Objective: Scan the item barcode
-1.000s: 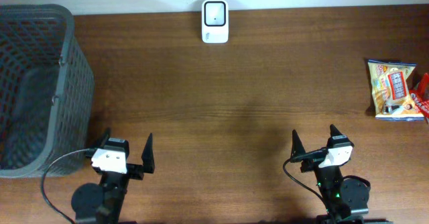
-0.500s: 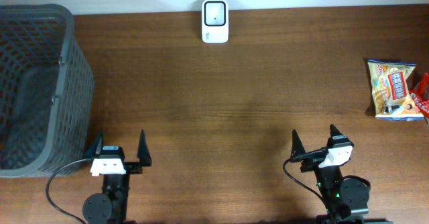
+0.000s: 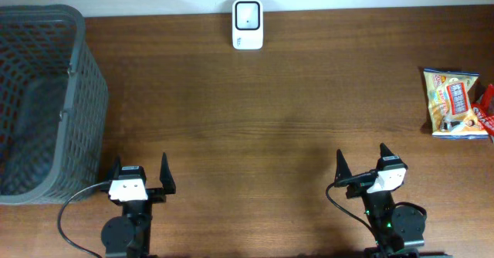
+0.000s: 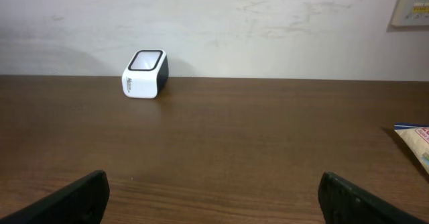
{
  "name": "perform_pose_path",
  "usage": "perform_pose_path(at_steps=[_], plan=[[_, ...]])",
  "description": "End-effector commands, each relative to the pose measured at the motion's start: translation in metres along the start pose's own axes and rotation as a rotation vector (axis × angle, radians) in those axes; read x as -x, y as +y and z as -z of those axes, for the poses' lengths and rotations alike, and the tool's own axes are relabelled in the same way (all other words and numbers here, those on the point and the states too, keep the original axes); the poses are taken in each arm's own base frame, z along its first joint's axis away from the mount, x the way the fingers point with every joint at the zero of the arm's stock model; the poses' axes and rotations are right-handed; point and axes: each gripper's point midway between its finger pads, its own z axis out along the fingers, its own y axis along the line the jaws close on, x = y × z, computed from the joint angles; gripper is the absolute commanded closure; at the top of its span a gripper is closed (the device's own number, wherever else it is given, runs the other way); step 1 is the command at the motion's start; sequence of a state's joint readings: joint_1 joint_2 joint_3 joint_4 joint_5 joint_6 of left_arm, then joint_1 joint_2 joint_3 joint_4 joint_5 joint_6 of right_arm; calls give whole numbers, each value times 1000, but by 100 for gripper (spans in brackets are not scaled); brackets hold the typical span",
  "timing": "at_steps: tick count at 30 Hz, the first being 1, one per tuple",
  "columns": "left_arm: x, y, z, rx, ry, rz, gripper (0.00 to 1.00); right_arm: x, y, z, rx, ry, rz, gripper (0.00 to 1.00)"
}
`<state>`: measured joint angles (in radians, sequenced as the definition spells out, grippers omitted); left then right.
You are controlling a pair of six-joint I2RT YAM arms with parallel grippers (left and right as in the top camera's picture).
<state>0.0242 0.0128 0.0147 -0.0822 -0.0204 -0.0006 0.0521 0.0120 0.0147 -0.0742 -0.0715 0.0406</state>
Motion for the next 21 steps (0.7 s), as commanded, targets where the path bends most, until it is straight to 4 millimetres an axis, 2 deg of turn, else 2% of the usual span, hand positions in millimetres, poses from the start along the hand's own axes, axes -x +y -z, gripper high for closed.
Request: perform_pose_path(at_steps=[1, 5, 21], plan=[[-2, 0, 0, 3, 1, 11, 1, -3, -1, 0, -5, 1, 7, 2], [-2, 0, 0, 1, 3, 59, 1, -3, -1, 0, -5, 1, 7, 2], [-2, -2, 0, -11, 4, 51, 1, -3, -1, 0, -5, 1, 7, 2]])
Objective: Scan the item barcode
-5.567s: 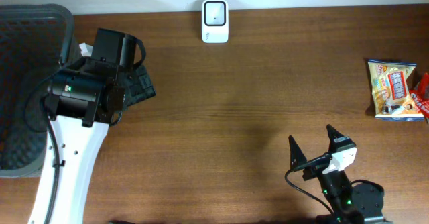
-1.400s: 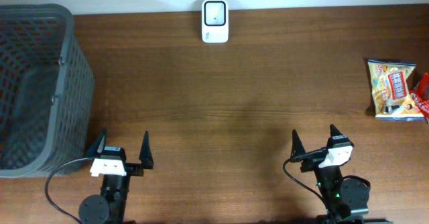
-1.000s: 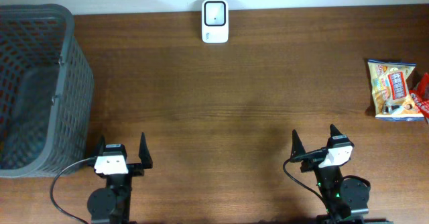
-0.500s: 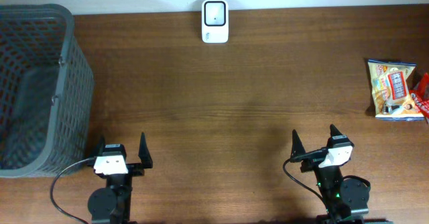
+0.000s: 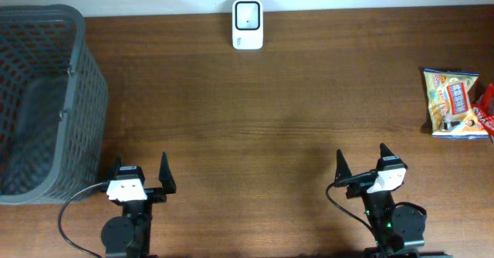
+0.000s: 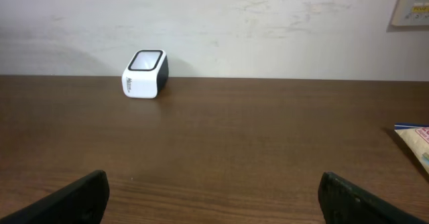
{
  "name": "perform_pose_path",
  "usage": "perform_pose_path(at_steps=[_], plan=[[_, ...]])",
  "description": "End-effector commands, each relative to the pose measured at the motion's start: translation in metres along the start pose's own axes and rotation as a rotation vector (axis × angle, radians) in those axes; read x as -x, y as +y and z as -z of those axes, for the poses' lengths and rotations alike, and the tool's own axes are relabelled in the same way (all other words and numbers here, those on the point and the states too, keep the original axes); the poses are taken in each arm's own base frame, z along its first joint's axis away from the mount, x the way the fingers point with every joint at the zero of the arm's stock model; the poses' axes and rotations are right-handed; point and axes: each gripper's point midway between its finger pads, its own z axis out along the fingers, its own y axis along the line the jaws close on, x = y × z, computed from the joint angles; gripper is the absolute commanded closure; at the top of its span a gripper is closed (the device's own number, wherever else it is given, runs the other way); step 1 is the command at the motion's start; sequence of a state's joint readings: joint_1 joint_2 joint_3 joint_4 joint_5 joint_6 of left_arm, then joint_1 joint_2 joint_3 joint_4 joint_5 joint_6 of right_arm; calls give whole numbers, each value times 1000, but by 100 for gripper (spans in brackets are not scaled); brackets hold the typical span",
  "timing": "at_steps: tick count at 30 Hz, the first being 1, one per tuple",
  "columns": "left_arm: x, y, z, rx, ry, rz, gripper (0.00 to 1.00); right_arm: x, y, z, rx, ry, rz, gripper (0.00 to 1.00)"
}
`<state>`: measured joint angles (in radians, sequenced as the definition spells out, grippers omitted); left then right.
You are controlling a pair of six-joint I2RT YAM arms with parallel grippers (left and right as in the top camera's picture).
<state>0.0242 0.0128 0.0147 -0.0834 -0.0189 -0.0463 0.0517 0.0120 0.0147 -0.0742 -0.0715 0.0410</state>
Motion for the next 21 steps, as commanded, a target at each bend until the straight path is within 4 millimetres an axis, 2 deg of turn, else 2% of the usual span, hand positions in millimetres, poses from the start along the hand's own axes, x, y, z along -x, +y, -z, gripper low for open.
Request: perform_pose_path(at_steps=[1, 7, 21], plan=[[-2, -2, 0, -9, 3, 5, 1, -3, -1, 0, -4, 1, 7, 1], [-3, -15, 1, -64, 4, -53, 1, -3, -1, 0, -4, 1, 7, 2], [-3, -10, 0, -33, 3, -67, 1, -3, -1, 0, -4, 1, 7, 2]])
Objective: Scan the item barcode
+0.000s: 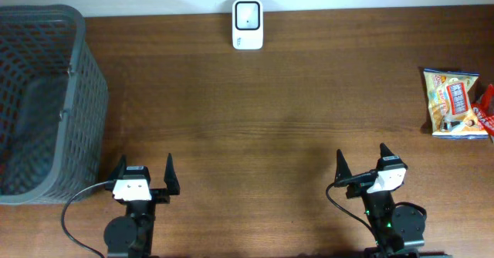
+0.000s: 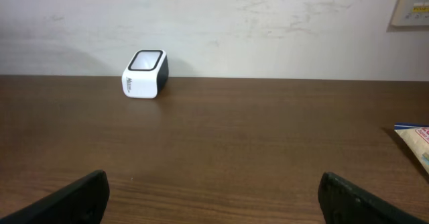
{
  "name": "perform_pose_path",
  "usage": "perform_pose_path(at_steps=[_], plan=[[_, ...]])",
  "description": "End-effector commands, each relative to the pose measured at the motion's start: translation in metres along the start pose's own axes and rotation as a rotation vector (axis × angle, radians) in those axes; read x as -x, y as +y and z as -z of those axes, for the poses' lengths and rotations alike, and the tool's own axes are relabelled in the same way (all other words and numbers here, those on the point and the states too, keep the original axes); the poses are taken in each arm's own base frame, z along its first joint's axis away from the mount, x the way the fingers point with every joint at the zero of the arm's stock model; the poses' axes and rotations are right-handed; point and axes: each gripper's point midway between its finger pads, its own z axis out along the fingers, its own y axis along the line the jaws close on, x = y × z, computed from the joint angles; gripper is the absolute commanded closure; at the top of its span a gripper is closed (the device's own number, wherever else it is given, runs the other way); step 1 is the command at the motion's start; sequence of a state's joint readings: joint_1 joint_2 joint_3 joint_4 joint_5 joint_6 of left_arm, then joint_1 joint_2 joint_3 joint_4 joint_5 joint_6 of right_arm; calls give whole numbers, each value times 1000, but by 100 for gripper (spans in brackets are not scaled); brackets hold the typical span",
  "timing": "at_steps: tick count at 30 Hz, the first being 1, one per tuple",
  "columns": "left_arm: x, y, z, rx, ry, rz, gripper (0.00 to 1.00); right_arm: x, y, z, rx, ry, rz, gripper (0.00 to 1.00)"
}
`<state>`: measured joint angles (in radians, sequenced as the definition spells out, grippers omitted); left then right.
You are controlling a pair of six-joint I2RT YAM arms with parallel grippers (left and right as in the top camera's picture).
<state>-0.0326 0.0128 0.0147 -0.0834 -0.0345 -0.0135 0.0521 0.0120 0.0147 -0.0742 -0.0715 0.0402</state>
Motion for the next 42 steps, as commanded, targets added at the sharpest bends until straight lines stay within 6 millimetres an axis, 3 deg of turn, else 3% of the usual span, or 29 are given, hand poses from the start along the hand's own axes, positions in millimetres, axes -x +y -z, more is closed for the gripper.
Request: perform_pose_path(at_steps=[1, 42], plan=[[-2, 0, 0, 3, 3, -31, 1, -3, -1, 0, -5, 1, 6, 1], [-1, 7, 0, 26, -1, -54, 1, -3, -1, 0, -5, 1, 6, 2]])
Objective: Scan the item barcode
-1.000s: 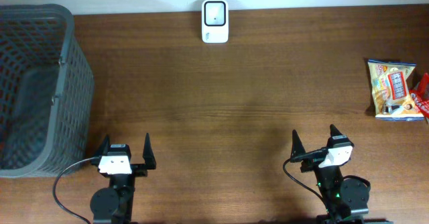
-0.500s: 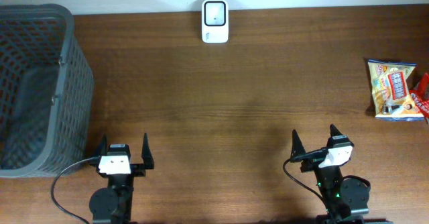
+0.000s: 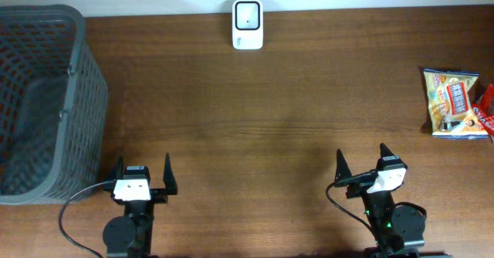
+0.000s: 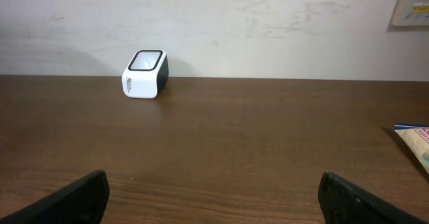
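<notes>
A white barcode scanner (image 3: 248, 25) with a dark window stands at the table's far edge, centre; it also shows at the back left in the right wrist view, scanner (image 4: 145, 74). A yellow snack bag (image 3: 453, 102) lies flat at the far right, with a red packet (image 3: 486, 111) beside it at the frame edge. Only the corner of the snack bag (image 4: 415, 143) shows in the wrist view. My left gripper (image 3: 143, 174) is open at the near left. My right gripper (image 3: 362, 161) is open at the near right, far from the bag, with nothing between its fingers.
A dark grey mesh basket (image 3: 69, 80) stands along the left side of the table. A pale wall (image 4: 214, 23) rises behind the table's far edge. Bare brown wood lies between the grippers and the scanner.
Nothing has moved apart from a very slight shift of the left gripper. The right gripper, scanner and snack bag are as before.
Both grippers stood open at the near edge at the oldest moment and 2.1 s ago. By 1.4 s ago the left gripper had shifted slightly to the right. The right gripper, scanner and snack bag have stayed where they were throughout.
</notes>
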{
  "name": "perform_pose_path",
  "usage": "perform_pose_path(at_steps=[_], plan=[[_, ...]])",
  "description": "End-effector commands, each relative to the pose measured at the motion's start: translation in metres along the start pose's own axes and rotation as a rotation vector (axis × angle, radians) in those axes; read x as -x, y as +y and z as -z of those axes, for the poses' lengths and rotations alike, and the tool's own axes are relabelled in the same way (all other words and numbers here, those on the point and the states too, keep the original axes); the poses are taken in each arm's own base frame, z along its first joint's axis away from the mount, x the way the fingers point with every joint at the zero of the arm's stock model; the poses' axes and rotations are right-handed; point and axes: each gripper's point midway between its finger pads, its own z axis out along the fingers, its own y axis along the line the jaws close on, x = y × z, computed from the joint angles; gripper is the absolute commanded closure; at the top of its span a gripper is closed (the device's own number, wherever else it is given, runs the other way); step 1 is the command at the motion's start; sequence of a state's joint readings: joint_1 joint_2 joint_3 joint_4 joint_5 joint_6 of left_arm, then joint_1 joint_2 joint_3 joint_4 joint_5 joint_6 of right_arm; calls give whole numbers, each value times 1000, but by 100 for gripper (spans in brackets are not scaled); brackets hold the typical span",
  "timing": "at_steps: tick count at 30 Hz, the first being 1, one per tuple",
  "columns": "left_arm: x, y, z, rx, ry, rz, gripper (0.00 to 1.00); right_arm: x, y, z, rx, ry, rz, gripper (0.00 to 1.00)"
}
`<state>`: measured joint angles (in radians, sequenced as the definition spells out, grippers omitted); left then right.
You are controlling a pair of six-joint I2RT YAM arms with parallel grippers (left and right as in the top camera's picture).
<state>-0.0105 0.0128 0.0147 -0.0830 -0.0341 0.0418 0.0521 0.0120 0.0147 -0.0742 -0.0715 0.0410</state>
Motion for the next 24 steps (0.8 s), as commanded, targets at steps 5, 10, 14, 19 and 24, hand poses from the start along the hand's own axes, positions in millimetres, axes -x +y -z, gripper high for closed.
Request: perform_pose_path(at_steps=[5, 10, 14, 19, 24], plan=[[-1, 1, 0, 5, -1, 0, 1, -3, -1, 0, -5, 1, 7, 2], [-1, 1, 0, 5, -1, 0, 1, -3, -1, 0, -5, 1, 7, 2], [-1, 1, 0, 5, -1, 0, 1, -3, -1, 0, -5, 1, 7, 2], [-1, 1, 0, 5, -1, 0, 1, -3, -1, 0, -5, 1, 7, 2], [-1, 1, 0, 5, -1, 0, 1, -3, -5, 0, -27, 0, 7, 1]])
